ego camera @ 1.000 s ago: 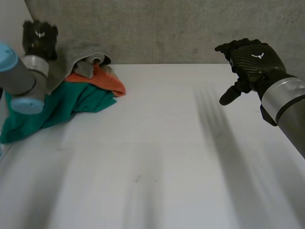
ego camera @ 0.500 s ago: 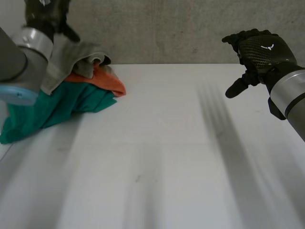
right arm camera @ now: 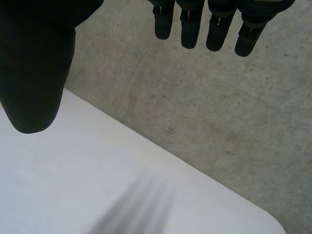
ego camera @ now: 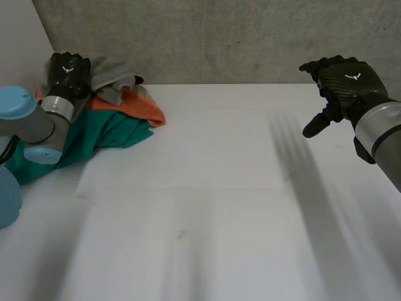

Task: Fold the laundry.

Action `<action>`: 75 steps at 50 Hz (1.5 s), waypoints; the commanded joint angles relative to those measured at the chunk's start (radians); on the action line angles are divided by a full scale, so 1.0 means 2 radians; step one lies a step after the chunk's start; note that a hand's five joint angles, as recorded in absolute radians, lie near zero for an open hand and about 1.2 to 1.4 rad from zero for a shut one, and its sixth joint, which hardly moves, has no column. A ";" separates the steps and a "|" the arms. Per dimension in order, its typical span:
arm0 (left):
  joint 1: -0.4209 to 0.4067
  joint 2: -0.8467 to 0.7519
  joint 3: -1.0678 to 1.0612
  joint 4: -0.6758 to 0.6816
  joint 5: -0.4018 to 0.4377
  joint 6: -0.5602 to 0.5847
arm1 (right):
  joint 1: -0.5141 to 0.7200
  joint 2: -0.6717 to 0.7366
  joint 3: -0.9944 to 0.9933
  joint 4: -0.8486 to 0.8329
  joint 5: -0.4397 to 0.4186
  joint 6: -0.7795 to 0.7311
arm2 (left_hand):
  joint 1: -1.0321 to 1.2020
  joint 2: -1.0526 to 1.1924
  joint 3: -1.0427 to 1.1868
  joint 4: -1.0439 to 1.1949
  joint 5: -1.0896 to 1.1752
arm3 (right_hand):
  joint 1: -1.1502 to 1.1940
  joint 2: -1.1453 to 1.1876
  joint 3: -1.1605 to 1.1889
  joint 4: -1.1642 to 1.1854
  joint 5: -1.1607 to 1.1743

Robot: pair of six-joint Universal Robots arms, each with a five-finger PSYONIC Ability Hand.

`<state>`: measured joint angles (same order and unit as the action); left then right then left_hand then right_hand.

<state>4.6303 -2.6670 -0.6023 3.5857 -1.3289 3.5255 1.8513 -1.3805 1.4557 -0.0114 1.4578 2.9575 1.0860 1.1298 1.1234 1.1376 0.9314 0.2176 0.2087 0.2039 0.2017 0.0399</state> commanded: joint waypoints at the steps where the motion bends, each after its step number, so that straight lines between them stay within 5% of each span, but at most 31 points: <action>1: -0.026 0.053 -0.016 0.030 -0.020 -0.005 | 0.002 0.008 0.001 0.000 0.002 -0.018 | 0.155 0.133 0.136 0.129 0.145 | -0.022 -0.017 -0.015 -0.014 -0.020; 14: -0.103 0.324 -0.053 0.053 -0.025 -0.170 | 0.001 0.001 -0.001 0.000 0.001 -0.018 | 0.155 0.133 0.136 0.129 0.145 | -0.022 -0.017 -0.015 -0.014 -0.020; 25: -0.198 0.355 -0.036 0.046 -0.070 -0.187 | -0.003 -0.031 -0.004 0.000 0.005 -0.013 | 0.155 0.133 0.136 0.129 0.145 | -0.022 -0.017 -0.015 -0.014 -0.020; 38: -0.271 0.325 -0.270 0.001 -0.092 -0.184 | -0.028 -0.049 -0.005 0.001 -0.002 -0.017 | 0.155 0.133 0.136 0.129 0.145 | -0.022 -0.017 -0.015 -0.014 -0.020; 52: -0.224 0.267 -0.348 -0.149 -0.096 -0.161 | -0.021 0.018 -0.017 0.099 -0.036 -0.068 | 0.103 0.081 0.084 0.077 0.093 | -0.022 -0.017 -0.015 -0.014 -0.020; 57: -0.220 0.300 -0.377 -0.178 -0.096 -0.108 | -0.001 0.037 -0.003 0.162 -0.040 -0.078 | -0.135 -0.156 -0.153 -0.160 -0.145 | -0.022 -0.017 -0.015 -0.014 -0.020; 63: -0.220 0.374 -0.440 -0.174 -0.120 -0.065 | 0.038 0.050 0.061 0.064 -0.036 -0.061 | -0.323 -0.345 -0.341 -0.349 -0.333 | -0.022 -0.017 -0.015 -0.014 -0.020; 70: -0.229 0.392 -0.493 -0.164 -0.139 -0.067 | 0.054 0.093 0.077 0.002 -0.024 0.013 | -0.342 -0.364 -0.361 -0.368 -0.352 | -0.022 -0.017 -0.015 -0.014 -0.020; 75: -0.249 0.370 -0.511 -0.108 -0.149 -0.065 | 0.084 0.139 0.052 -0.005 0.027 0.052 | -0.344 -0.366 -0.362 -0.370 -0.354 | -0.022 -0.017 -0.015 -0.014 -0.020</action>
<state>4.1673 -1.8822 -1.5893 3.2699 -1.6067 3.3993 1.9700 -1.1914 1.6051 -0.0037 1.4209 2.9776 0.4022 0.3935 0.3924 0.3845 0.2058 0.2176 0.2088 0.2039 0.2017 0.0398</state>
